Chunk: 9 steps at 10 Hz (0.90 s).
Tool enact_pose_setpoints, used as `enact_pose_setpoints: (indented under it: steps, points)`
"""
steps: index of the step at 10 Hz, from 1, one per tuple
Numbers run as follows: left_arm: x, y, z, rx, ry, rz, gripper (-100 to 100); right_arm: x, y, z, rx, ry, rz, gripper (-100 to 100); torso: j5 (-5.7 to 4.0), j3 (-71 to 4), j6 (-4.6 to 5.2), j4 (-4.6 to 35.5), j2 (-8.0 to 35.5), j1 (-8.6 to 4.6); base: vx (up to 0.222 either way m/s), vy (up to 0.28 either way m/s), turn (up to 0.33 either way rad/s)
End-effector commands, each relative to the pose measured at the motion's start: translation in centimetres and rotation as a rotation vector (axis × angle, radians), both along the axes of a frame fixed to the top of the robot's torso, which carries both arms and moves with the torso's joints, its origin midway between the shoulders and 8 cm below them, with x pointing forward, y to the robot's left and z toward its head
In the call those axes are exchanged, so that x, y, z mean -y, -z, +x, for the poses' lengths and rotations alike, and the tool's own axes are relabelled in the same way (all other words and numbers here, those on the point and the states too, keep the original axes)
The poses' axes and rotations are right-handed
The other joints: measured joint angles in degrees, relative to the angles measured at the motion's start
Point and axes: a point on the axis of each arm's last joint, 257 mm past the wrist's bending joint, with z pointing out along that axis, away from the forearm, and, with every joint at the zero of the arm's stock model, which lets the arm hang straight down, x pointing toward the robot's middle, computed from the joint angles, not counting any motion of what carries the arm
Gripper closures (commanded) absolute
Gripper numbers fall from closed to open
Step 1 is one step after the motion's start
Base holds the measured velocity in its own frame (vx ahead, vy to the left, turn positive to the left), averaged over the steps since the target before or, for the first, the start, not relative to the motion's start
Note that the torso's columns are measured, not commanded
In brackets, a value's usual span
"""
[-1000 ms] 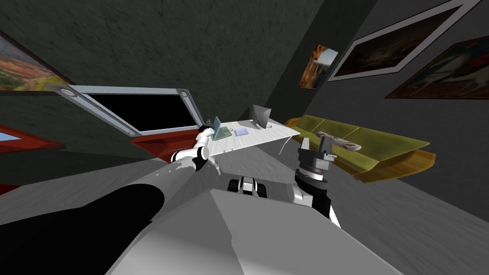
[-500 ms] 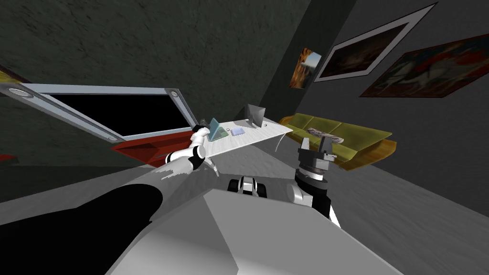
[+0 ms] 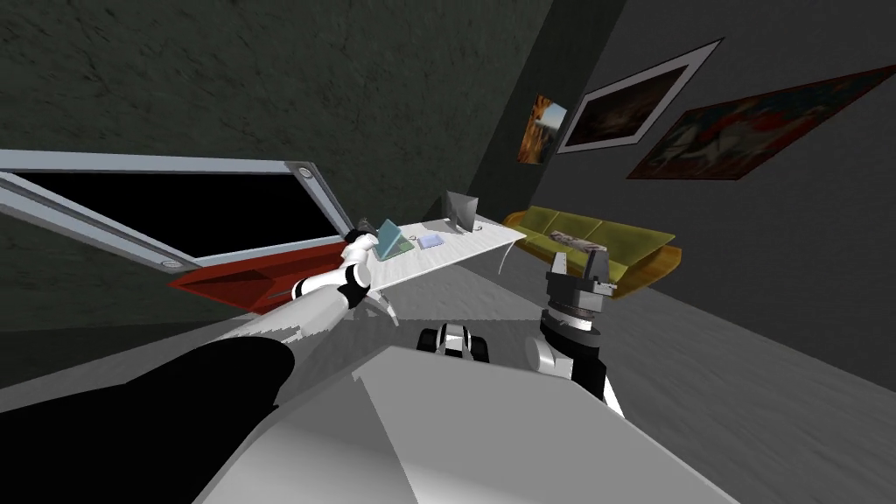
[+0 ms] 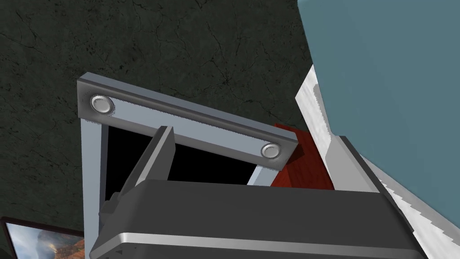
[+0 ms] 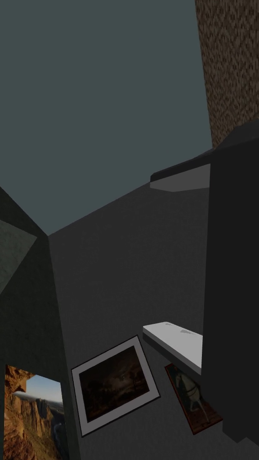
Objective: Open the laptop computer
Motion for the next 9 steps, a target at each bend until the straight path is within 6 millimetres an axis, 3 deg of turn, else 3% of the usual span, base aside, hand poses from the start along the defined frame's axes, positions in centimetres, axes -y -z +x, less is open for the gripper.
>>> enact_pose_setpoints:
  steps: [1,2,3,6,7,8,9]
  points:
    - [-4.1,0.0,-2.4,0.0,-0.07,-0.005,-100,0.0,0.0,0.0,0.0,0.0,0.0,0,-0.01,0.0,0.12,0.0,0.03,-0.03,-0.063,0.021,-0.357]
    - [-5.9,-0.2,-3.6,0.002,-0.103,-0.006,-100,0.0,0.0,0.0,0.0,0.0,0.0,0,0.0,0.06,0.09,0.03,0.12,0.0,-0.078,0.012,-0.354]
    - [-5.6,0.4,-3.4,-0.015,-0.096,-0.003,-100,0.0,0.0,0.0,0.0,0.0,0.0,0,-0.02,0.09,0.06,0.06,0.17,-0.02,-0.066,0.012,-0.159]
    - [-5.9,-0.1,-3.5,0.004,-0.103,-0.006,-100,0.0,0.0,0.0,0.0,0.0,0.0,0,0.0,-0.07,0.05,-0.04,-0.1,0.0,-0.01,0.005,0.01]
    - [-8.4,-1.8,-5.4,0.033,-0.127,0.003,-100,0.0,0.0,0.0,0.0,0.0,0.0,0,-0.01,-0.06,0.07,-0.03,-0.07,-0.02,0.085,-0.044,0.104]
    - [-8.0,-1.8,-5.1,0.029,-0.117,0.008,-100,0.0,0.0,0.0,0.0,0.0,0.0,0,-0.05,-0.11,0.0,-0.04,-0.19,-0.12,0.093,-0.054,0.1]
    - [-10.3,-3.3,-6.9,0.055,-0.137,0.017,-100,0.0,0.0,0.0,0.0,0.0,0.0,0,-0.04,-0.09,0.1,-0.05,-0.12,-0.11,0.105,-0.077,0.116]
